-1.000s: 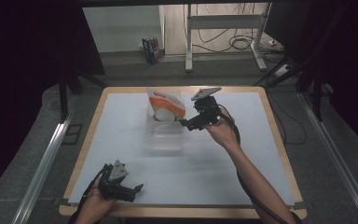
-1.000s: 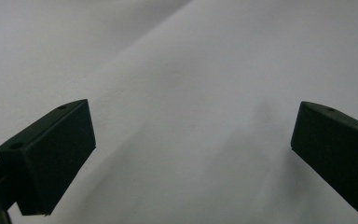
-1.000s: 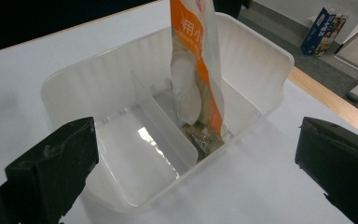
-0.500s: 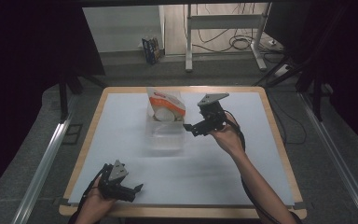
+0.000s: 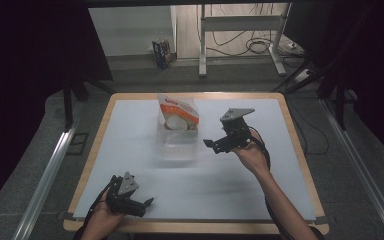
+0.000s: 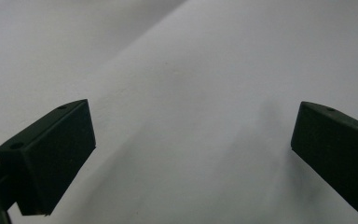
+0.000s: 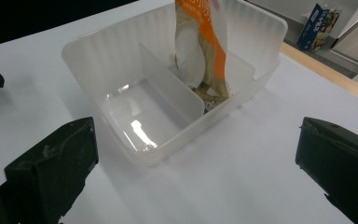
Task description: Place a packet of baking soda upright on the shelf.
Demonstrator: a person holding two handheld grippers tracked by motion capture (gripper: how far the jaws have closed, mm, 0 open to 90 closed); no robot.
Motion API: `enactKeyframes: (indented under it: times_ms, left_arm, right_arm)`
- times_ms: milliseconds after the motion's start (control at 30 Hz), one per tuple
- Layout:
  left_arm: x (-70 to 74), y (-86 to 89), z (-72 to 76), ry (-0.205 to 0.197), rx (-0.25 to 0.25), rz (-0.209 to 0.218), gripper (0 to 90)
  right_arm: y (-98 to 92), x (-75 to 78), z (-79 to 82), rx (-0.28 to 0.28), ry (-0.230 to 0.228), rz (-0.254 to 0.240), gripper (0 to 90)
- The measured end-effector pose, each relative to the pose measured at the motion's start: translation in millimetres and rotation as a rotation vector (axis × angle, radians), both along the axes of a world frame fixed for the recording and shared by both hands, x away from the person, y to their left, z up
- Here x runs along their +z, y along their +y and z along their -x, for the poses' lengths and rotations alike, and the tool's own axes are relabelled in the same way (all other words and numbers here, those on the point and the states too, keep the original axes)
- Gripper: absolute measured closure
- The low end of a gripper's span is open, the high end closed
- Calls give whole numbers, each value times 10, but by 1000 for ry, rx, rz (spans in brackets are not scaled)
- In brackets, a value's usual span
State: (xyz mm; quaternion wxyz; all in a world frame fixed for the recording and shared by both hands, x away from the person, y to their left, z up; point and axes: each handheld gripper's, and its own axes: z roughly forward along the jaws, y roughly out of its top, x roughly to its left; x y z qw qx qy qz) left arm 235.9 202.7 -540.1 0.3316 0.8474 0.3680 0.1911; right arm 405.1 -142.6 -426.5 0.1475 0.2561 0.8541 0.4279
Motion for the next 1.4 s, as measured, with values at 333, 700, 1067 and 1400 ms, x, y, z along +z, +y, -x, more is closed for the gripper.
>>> enactKeyframes:
  times_ms: [333, 700, 1067, 1400]
  left_arm:
    - [1, 1, 2, 0, -7, 4, 0]
    - [-1, -3, -3, 3, -17, 3, 0]
    - [-4, -9, -4, 5, -22, 1, 0]
    - [-5, -14, -11, 6, -25, 1, 0]
  right_arm:
    - [-84, -59, 178, 5, -10, 27, 0]
    - [-200, -133, 348, 3, -24, 34, 0]
    - [-417, -157, 581, -27, -20, 1, 0]
    - [-665, -194, 766, -72, -41, -23, 0]
